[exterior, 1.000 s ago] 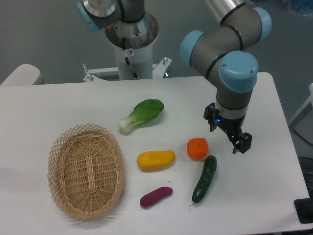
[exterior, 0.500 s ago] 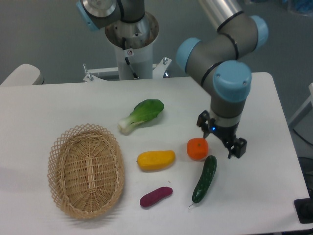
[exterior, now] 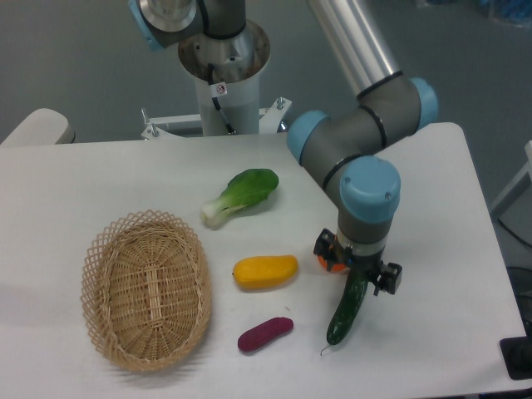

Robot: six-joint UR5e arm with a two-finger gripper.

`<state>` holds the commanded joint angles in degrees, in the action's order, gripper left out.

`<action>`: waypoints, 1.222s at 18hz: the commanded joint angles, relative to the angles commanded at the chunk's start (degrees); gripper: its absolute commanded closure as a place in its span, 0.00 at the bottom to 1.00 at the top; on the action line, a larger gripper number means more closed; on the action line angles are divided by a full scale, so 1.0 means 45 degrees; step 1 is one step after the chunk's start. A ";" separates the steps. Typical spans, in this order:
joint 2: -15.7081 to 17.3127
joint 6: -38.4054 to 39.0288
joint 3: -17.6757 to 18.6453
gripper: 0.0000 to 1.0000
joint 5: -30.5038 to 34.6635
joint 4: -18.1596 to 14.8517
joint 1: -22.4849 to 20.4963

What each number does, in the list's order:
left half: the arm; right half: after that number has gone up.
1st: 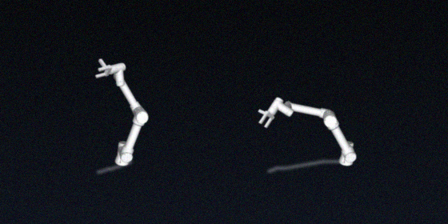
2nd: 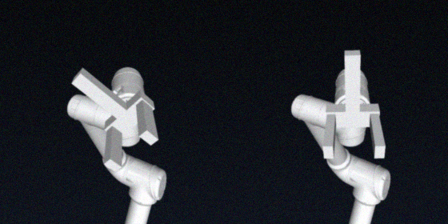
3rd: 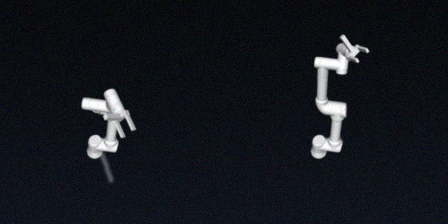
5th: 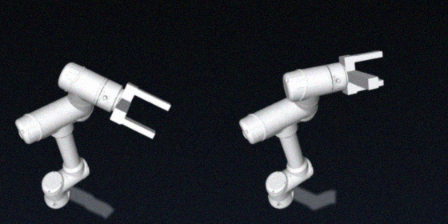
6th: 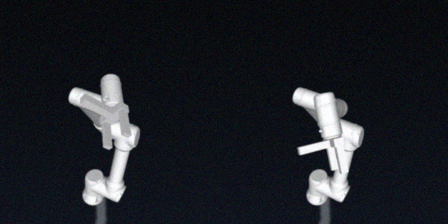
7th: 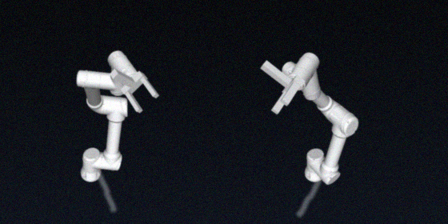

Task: Pick up the cucumber from the table
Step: 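Close the gripper around the cucumber's middle, then lift the cucumber and carry it toward the yellow mango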

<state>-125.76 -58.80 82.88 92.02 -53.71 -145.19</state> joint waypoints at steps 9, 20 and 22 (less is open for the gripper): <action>-0.0724 -0.0039 -0.0313 0.00 -0.0019 0.0314 -0.0020; -0.0744 -0.0137 0.0077 0.34 0.0020 0.0530 0.0156; -0.0744 -0.0234 0.0136 0.38 0.0020 0.0530 0.0156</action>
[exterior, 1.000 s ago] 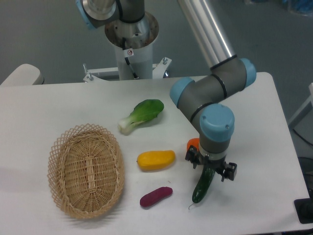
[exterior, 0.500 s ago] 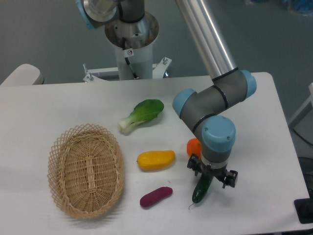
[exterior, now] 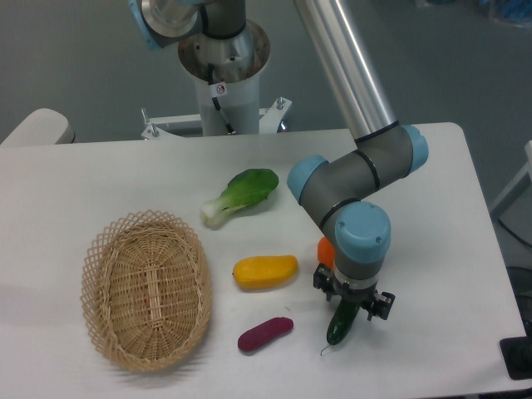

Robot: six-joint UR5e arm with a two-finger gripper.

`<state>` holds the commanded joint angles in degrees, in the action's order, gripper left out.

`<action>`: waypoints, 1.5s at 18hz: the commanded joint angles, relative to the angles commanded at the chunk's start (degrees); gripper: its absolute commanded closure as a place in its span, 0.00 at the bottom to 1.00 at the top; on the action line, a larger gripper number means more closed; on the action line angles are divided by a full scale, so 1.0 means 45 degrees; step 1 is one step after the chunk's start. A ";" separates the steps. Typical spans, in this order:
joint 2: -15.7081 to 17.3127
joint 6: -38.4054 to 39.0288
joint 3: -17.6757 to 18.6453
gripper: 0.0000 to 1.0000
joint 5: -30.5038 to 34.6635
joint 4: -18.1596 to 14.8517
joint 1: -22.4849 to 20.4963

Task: Pick up the cucumber from the table
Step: 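Lift the cucumber and carry it toward the yellow mango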

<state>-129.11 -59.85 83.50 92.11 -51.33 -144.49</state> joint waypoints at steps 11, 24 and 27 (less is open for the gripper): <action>0.0331 -0.0721 -0.0214 0.66 0.0039 -0.0292 -0.0019; 0.3279 -0.1816 -0.0175 0.68 -0.0020 -0.2848 0.1464; 0.3652 -0.2711 -0.0215 0.68 0.0000 -0.3710 0.1465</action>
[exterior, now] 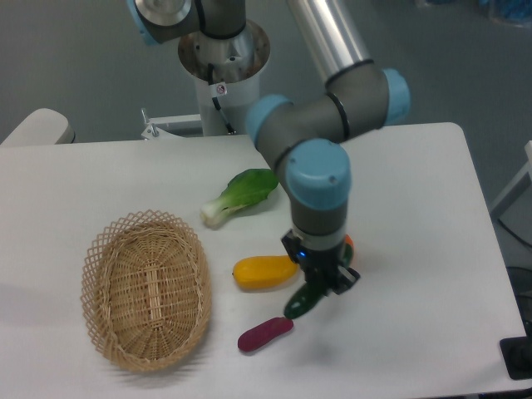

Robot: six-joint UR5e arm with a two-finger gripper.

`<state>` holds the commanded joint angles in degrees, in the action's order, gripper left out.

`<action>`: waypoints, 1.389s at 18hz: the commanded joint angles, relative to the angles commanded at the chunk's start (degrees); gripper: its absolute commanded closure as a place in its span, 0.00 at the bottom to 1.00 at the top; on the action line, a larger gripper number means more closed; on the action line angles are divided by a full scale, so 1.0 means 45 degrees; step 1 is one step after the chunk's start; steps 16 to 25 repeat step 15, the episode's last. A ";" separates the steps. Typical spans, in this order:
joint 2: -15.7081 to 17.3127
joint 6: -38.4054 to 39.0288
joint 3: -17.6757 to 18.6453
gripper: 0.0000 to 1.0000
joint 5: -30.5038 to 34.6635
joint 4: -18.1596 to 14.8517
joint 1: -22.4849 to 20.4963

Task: Pick up the cucumber from the table
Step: 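Lift the cucumber and carry it toward the yellow mango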

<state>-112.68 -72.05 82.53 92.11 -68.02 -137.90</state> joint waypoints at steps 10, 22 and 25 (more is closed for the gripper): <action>0.0235 -0.1157 0.0000 0.68 -0.0097 -0.0119 -0.0352; 0.0255 -0.1137 0.0000 0.68 -0.0117 -0.0099 -0.0352; 0.0255 -0.1137 0.0000 0.68 -0.0117 -0.0099 -0.0352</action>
